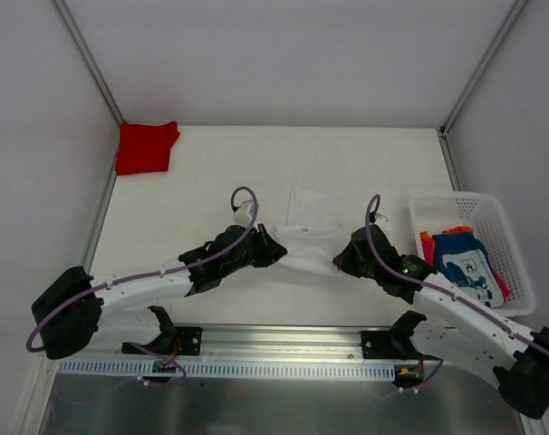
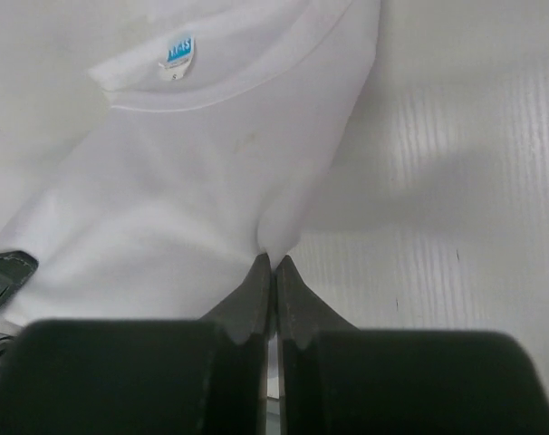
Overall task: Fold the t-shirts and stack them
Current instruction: Fold the tshirt
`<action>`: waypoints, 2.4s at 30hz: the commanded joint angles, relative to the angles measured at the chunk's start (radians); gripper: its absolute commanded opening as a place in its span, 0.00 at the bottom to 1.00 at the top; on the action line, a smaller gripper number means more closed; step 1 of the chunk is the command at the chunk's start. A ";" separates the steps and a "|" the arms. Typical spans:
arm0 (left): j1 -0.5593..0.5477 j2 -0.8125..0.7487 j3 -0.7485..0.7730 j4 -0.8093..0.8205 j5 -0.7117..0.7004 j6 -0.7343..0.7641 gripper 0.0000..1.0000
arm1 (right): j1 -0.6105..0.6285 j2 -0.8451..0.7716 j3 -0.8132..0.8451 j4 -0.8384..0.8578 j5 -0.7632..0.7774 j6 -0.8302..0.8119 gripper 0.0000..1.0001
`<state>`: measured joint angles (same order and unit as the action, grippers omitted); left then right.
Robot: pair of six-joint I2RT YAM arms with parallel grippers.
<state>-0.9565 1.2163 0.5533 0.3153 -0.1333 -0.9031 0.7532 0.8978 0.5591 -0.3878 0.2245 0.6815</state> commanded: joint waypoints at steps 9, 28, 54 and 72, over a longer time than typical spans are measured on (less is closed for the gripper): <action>-0.019 -0.097 0.076 -0.168 -0.115 0.075 0.00 | 0.028 -0.021 0.160 -0.212 0.167 -0.008 0.01; 0.054 0.150 0.347 -0.202 -0.152 0.239 0.00 | -0.043 0.318 0.416 -0.180 0.250 -0.143 0.00; 0.292 0.538 0.585 -0.110 0.119 0.263 0.00 | -0.313 0.777 0.717 -0.074 0.052 -0.292 0.01; 0.386 0.805 0.682 0.011 0.290 0.254 0.00 | -0.411 1.095 0.904 -0.005 -0.022 -0.336 1.00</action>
<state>-0.5804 2.0098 1.1999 0.2813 0.1127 -0.6598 0.3485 1.9812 1.4105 -0.4072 0.2077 0.3573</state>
